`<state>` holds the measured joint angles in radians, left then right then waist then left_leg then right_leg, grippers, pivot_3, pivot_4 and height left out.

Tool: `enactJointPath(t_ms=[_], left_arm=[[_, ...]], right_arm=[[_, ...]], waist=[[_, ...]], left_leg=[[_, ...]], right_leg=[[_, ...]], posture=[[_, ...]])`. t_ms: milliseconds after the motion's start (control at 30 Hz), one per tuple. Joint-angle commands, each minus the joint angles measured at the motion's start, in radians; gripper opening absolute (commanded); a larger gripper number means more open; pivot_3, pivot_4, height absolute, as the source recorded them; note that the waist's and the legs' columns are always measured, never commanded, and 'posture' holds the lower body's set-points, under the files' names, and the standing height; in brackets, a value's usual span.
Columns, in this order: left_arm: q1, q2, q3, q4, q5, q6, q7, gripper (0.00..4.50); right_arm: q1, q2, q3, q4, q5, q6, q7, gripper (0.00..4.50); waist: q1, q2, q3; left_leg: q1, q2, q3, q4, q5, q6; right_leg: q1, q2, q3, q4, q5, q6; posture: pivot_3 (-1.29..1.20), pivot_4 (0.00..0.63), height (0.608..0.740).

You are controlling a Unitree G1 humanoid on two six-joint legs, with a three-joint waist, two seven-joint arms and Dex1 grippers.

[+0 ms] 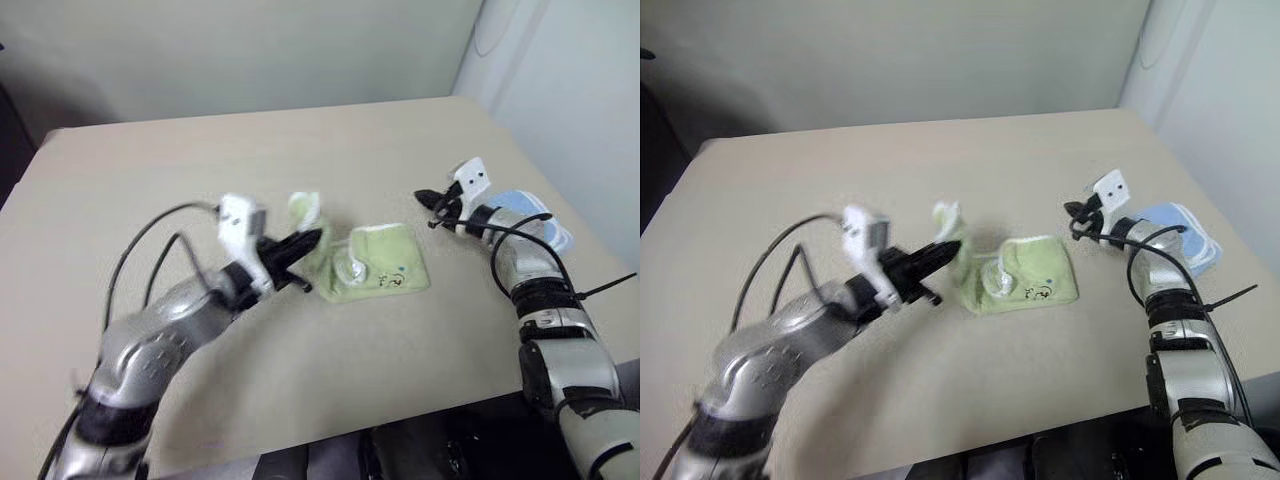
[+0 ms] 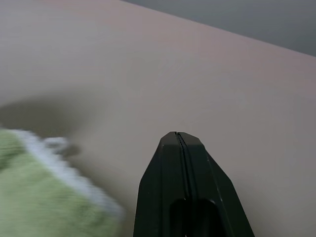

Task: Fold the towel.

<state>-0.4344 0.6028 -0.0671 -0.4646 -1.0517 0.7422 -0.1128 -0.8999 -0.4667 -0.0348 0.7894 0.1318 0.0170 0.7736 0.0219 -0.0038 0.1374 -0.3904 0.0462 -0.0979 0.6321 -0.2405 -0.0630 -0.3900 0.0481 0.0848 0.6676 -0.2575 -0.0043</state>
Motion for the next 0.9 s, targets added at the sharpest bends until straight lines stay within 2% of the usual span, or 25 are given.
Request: enactJointPath(t_ms=[33, 200, 400, 500, 733, 833, 867, 900], left_arm=[[-0.19, -0.076, -0.128, 0.163, 0.128, 0.056, -0.1, 0.03], [-0.385, -0.202, -0.266, 0.333, 0.264, 0.082, -0.264, 0.03], [-0.459, -0.269, -0.409, 0.485, 0.454, 0.078, -0.414, 0.03], [-0.455, -0.293, -0.397, 0.497, 0.471, 0.094, -0.47, 0.69], [-0.414, -0.328, -0.311, 0.471, 0.465, 0.145, -0.515, 3.14], [-0.381, -0.355, -0.177, 0.435, 0.398, 0.166, -0.491, 4.24], [-0.372, -0.361, -0.123, 0.429, 0.381, 0.168, -0.471, 4.49], [-0.365, -0.365, -0.069, 0.427, 0.363, 0.17, -0.451, 4.49]], right_arm=[[-0.027, -0.033, -0.063, 0.02, 0.006, -0.042, -0.078, 0.0], [-0.006, -0.065, -0.12, 0.02, 0.014, -0.06, -0.181, 0.0], [0.053, -0.073, -0.166, -0.057, 0.029, -0.042, -0.226, 0.0], [0.074, -0.068, -0.167, -0.085, 0.028, -0.032, -0.231, 0.0], [0.068, -0.048, -0.155, -0.1, 0.026, -0.018, -0.229, 0.0], [0.049, -0.038, -0.141, -0.102, 0.032, 0.005, -0.196, 0.0], [0.047, -0.033, -0.135, -0.113, 0.043, 0.031, -0.172, 0.0], [0.048, -0.029, -0.13, -0.127, 0.053, 0.057, -0.148, 0.0]], waist=[[0.003, 0.0, 0.0], [-0.001, 0.0, 0.0], [-0.002, 0.0, 0.0], [-0.004, 0.0, 0.0], [-0.004, 0.0, 0.0], [-0.004, 0.0, 0.0], [-0.004, 0.0, 0.0], [-0.005, 0.0, 0.0]], left_leg=[[0.0, 0.0, 0.0, 0.001, 0.0, 0.0], [-0.003, 0.001, 0.001, 0.001, 0.0, 0.001], [-0.007, 0.001, 0.003, 0.0, -0.001, 0.002], [-0.009, 0.001, 0.003, 0.001, -0.001, 0.002], [-0.01, 0.001, 0.003, 0.009, -0.002, 0.005], [-0.01, 0.002, 0.003, 0.014, -0.004, 0.007], [-0.01, 0.001, 0.003, 0.015, -0.004, 0.007], [-0.01, 0.001, 0.003, 0.015, -0.003, 0.008]], right_leg=[[0.0, 0.0, 0.0, 0.0, 0.0, 0.0], [-0.002, -0.001, 0.001, -0.004, 0.002, 0.002], [-0.006, -0.001, 0.003, -0.006, 0.002, 0.003], [-0.009, -0.001, 0.003, -0.004, 0.002, 0.004], [-0.007, -0.001, 0.004, -0.001, 0.003, 0.007], [-0.007, -0.001, 0.006, 0.0, 0.005, 0.008], [-0.007, -0.001, 0.006, 0.001, 0.005, 0.009], [-0.007, -0.001, 0.007, 0.002, 0.005, 0.009]], posture=[[0.0, 0.15, 0.74], [0.0, 0.15, 0.74], [0.0, 0.15, 0.74], [0.0, 0.15, 0.74], [0.0, 0.15, 0.74], [0.0, 0.15, 0.74], [0.0, 0.15, 0.74], [0.0, 0.15, 0.74]])
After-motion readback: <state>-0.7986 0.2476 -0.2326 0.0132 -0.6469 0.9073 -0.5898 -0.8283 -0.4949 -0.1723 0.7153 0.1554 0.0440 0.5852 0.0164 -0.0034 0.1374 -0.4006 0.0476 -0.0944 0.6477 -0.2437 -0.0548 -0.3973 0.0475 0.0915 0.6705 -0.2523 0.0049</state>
